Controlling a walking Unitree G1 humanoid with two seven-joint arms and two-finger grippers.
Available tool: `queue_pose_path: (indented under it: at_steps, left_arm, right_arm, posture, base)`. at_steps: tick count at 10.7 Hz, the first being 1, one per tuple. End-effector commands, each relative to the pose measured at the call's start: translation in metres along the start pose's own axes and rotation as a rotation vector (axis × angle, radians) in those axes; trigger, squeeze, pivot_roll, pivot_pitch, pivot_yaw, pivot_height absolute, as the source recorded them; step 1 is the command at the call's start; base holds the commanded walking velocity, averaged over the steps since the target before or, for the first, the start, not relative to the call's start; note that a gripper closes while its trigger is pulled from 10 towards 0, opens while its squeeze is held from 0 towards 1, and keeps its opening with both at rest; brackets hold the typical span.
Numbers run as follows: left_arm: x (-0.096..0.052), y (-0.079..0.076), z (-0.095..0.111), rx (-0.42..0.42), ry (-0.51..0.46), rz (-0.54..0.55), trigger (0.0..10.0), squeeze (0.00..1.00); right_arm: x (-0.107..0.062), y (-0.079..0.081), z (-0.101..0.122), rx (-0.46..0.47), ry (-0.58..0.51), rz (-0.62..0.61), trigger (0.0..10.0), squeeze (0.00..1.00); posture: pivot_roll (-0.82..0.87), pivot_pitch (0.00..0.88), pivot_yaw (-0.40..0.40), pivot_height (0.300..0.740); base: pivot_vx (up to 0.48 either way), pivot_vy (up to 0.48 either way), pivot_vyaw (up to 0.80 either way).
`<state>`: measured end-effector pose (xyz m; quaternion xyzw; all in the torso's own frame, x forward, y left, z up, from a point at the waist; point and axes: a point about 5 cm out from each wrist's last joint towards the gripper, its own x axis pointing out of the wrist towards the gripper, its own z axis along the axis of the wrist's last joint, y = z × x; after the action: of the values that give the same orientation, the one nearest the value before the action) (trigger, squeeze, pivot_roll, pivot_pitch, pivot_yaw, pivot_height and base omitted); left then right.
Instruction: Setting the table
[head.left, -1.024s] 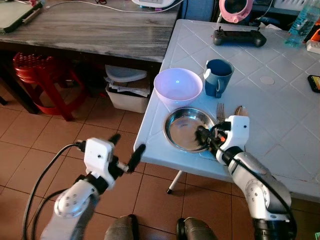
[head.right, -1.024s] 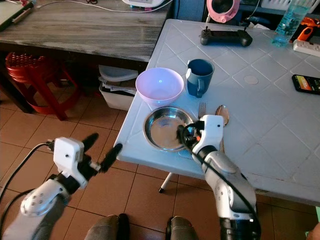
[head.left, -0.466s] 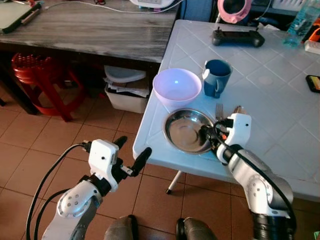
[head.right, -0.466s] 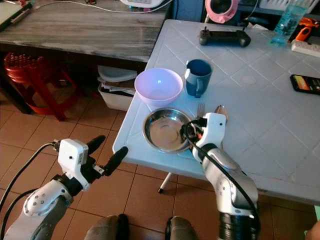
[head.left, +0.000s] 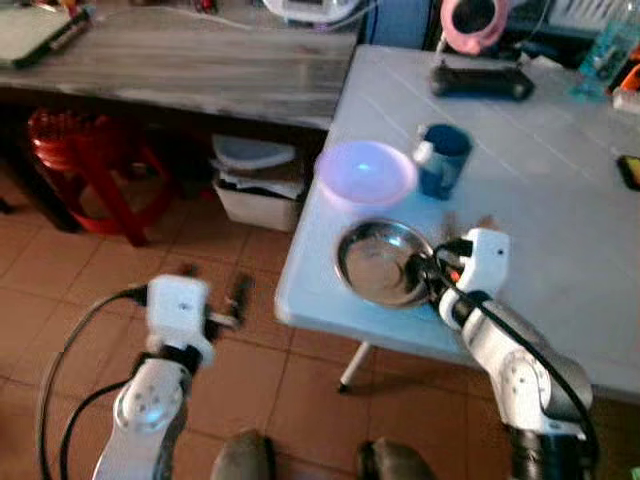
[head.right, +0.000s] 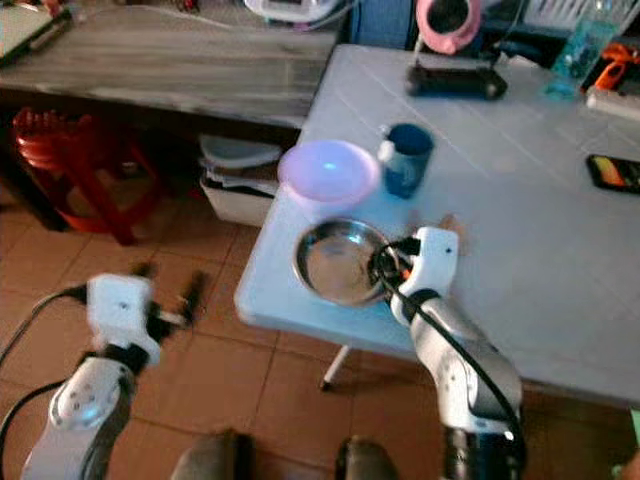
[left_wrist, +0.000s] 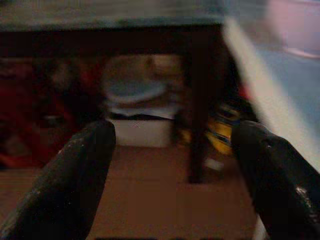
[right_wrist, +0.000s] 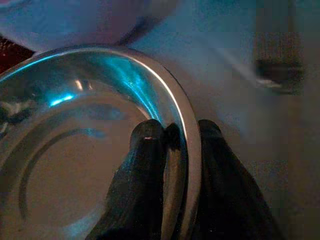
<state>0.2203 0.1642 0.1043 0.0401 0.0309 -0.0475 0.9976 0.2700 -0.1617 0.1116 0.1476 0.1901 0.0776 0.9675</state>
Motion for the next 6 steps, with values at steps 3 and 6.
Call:
queue_pose_path:
  at_steps: [3, 6]
  left_arm:
    - [0.005, -0.001, 0.001, -0.015, -0.019, 0.046, 10.0, 0.00]
    - [0.012, -0.001, 0.005, 0.015, -0.055, 0.035, 10.0, 0.00]
  right_arm:
    - [0.006, 0.018, -0.006, 0.015, -0.001, 0.095, 0.0, 0.00]
    - [0.005, 0.023, 0.016, -0.012, -0.167, 0.108, 0.0, 0.00]
  posture:
    - [0.01, 0.077, 0.011, 0.740]
    - [0.01, 0.061, 0.015, 0.740]
  base:
    - [0.000, 0.480, 0.00]
    - [0.000, 0.472, 0.00]
